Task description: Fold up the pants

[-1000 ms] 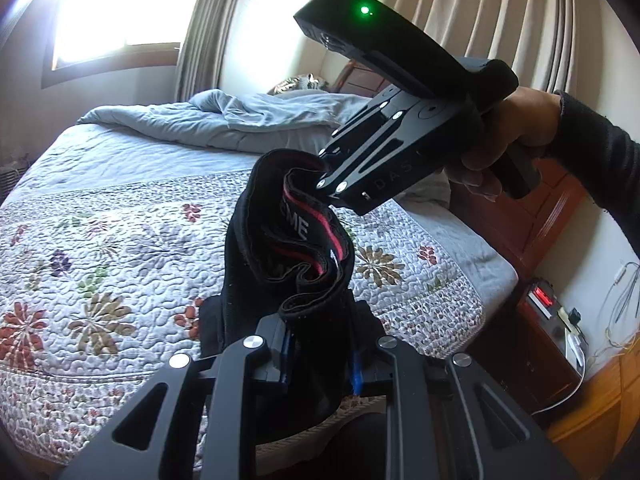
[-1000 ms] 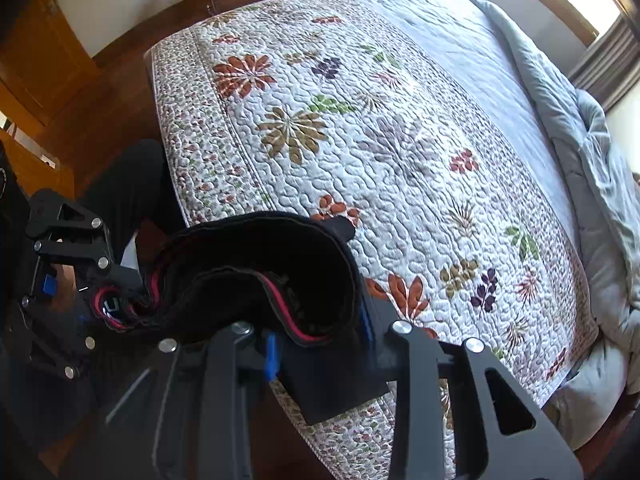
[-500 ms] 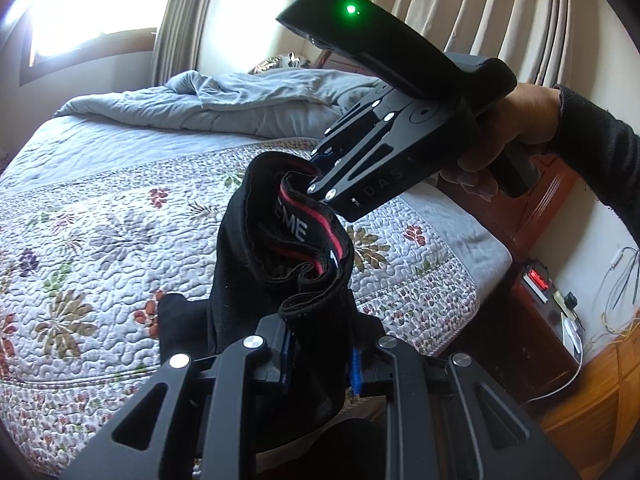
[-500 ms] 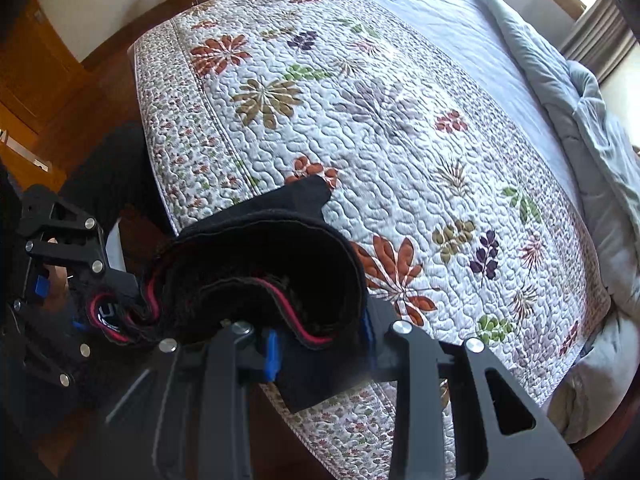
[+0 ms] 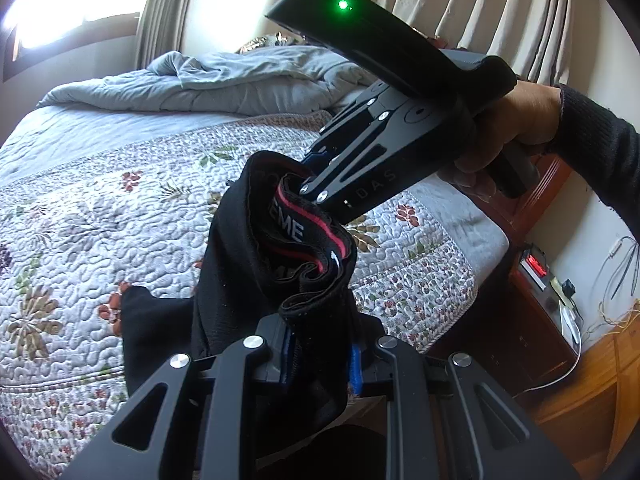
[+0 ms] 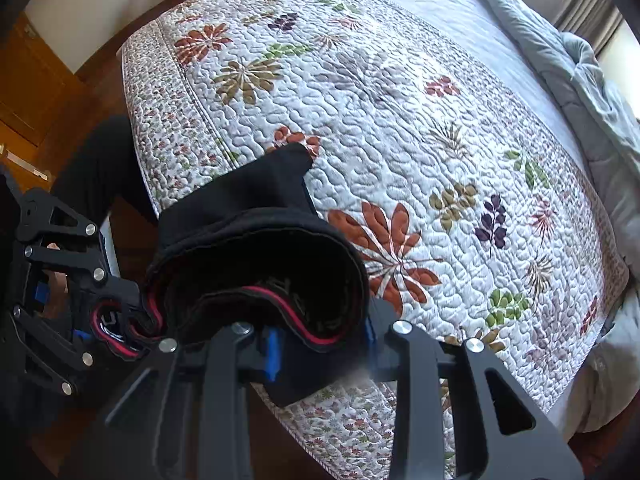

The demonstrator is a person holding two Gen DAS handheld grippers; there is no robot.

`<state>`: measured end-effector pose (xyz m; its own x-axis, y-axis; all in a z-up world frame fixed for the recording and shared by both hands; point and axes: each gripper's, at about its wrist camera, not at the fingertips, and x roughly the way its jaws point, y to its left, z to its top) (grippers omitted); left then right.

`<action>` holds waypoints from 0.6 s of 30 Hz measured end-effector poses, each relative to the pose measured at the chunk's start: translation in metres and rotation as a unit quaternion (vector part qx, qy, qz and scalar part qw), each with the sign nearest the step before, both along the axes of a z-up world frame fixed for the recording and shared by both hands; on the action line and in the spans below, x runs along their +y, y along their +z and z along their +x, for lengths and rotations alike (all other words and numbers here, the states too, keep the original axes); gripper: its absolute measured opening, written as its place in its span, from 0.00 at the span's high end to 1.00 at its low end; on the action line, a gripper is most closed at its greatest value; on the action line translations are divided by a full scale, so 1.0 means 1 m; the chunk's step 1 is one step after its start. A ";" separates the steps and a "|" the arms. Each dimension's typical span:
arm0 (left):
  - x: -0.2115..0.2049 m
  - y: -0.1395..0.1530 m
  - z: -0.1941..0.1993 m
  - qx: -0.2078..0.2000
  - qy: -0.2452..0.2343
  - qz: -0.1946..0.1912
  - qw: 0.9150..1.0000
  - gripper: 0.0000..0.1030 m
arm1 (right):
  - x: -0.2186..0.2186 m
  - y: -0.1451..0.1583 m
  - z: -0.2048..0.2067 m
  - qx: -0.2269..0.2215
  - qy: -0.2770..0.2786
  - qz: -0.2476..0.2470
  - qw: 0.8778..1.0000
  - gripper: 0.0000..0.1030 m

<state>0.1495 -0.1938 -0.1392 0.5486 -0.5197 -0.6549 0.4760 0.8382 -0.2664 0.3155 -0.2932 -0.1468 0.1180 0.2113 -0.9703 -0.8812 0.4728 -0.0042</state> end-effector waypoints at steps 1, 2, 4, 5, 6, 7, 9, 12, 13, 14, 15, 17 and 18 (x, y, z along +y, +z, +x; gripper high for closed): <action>-0.003 -0.003 0.002 0.001 -0.002 0.001 1.000 0.80 | -0.003 -0.003 0.001 0.001 -0.002 0.001 1.000 0.71; -0.007 -0.005 0.003 0.003 -0.004 0.002 1.000 0.80 | -0.006 -0.005 0.002 0.002 -0.003 0.001 1.000 0.71; -0.013 -0.010 0.005 0.006 -0.008 0.004 1.000 0.80 | -0.012 -0.011 0.004 0.003 -0.006 0.002 1.000 0.71; -0.015 -0.012 0.007 0.008 -0.010 0.005 1.000 0.80 | -0.014 -0.013 0.005 0.003 -0.007 0.003 1.000 0.71; -0.017 -0.014 0.007 0.009 -0.011 0.006 1.000 0.80 | -0.018 -0.017 0.006 0.005 -0.009 0.004 1.000 0.71; -0.020 -0.017 0.009 0.011 -0.013 0.007 1.000 0.80 | -0.020 -0.020 0.007 0.007 -0.010 0.005 1.000 0.71; -0.024 -0.022 0.012 0.014 -0.015 0.009 1.000 0.80 | -0.025 -0.026 0.010 0.010 -0.012 0.006 1.000 0.71; -0.032 -0.028 0.015 0.018 -0.018 0.014 1.000 0.80 | -0.032 -0.034 0.012 0.013 -0.015 0.009 1.000 0.71; -0.035 -0.031 0.017 0.020 -0.019 0.015 1.000 0.80 | -0.034 -0.037 0.013 0.013 -0.015 0.010 1.000 0.71; -0.037 -0.033 0.018 0.021 -0.020 0.017 0.999 0.80 | -0.036 -0.039 0.014 0.014 -0.016 0.011 1.000 0.71; -0.040 -0.035 0.019 0.022 -0.020 0.018 0.999 0.80 | -0.038 -0.041 0.015 0.016 -0.017 0.012 1.000 0.71; -0.045 -0.039 0.021 0.024 -0.022 0.021 0.999 0.80 | -0.043 -0.046 0.017 0.019 -0.019 0.014 1.000 0.70; -0.048 -0.042 0.022 0.026 -0.023 0.022 0.999 0.80 | -0.045 -0.049 0.018 0.020 -0.021 0.014 0.999 0.70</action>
